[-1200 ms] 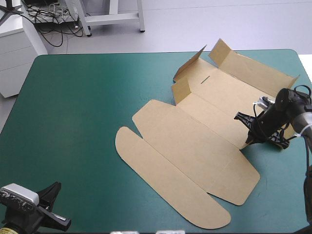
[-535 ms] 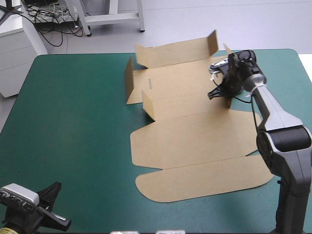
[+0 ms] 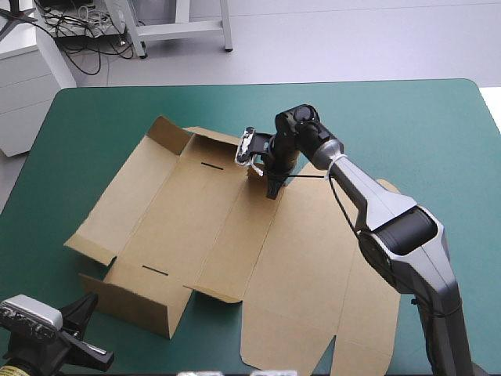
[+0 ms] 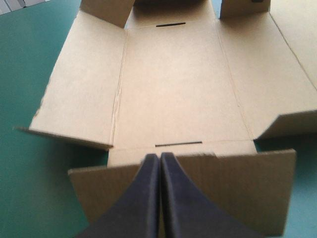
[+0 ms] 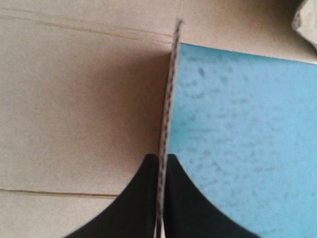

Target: Fold the box

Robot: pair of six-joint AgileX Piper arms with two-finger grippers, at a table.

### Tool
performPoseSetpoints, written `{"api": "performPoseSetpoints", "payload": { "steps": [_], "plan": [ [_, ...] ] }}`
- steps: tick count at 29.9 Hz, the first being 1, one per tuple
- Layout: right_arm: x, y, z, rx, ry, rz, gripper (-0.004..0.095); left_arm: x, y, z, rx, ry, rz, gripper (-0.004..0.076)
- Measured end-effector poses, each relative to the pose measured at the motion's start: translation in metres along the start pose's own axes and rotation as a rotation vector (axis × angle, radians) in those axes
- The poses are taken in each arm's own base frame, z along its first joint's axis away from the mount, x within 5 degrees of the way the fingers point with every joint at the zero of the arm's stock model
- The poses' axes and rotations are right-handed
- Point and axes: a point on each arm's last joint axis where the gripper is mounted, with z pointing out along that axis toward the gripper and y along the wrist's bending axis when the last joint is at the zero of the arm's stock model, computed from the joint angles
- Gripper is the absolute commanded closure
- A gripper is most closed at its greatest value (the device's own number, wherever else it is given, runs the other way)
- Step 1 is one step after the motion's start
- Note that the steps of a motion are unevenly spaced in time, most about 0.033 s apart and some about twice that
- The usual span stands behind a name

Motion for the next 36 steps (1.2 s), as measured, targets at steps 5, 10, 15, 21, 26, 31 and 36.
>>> {"api": "performPoseSetpoints", "payload": {
  "steps": [5, 10, 15, 21, 26, 31, 36],
  "plan": [
    [-0.02, 0.015, 0.001, 0.012, -0.023, -0.133, 0.0923, 0.0, 0.0, 0.0, 0.0, 0.0, 0.0, 0.0734],
    [-0.034, 0.019, 0.001, 0.102, -0.046, -0.213, 0.0923, 0.0, 0.0, 0.0, 0.0, 0.0, 0.0, 0.0734],
    [-0.038, 0.021, 0.001, 0.122, -0.051, -0.205, 0.0923, 0.0, 0.0, 0.0, 0.0, 0.0, 0.0, 0.0734],
    [-0.038, 0.021, 0.001, 0.12, -0.058, -0.152, 0.0921, 0.0, 0.0, 0.0, 0.0, 0.0, 0.0, 0.0734],
    [-0.039, 0.02, 0.001, 0.124, -0.06, -0.147, 0.0838, 0.0, 0.0, 0.0, 0.0, 0.0, 0.0, 0.0734],
    [-0.039, 0.018, 0.001, 0.147, -0.064, -0.12, 0.0612, 0.0, 0.0, 0.0, 0.0, 0.0, 0.0, 0.0734],
    [-0.034, 0.013, -0.001, 0.171, -0.049, -0.045, 0.0562, 0.0, 0.0, 0.0, 0.0, 0.0, 0.0, 0.0734]
  ]
}}
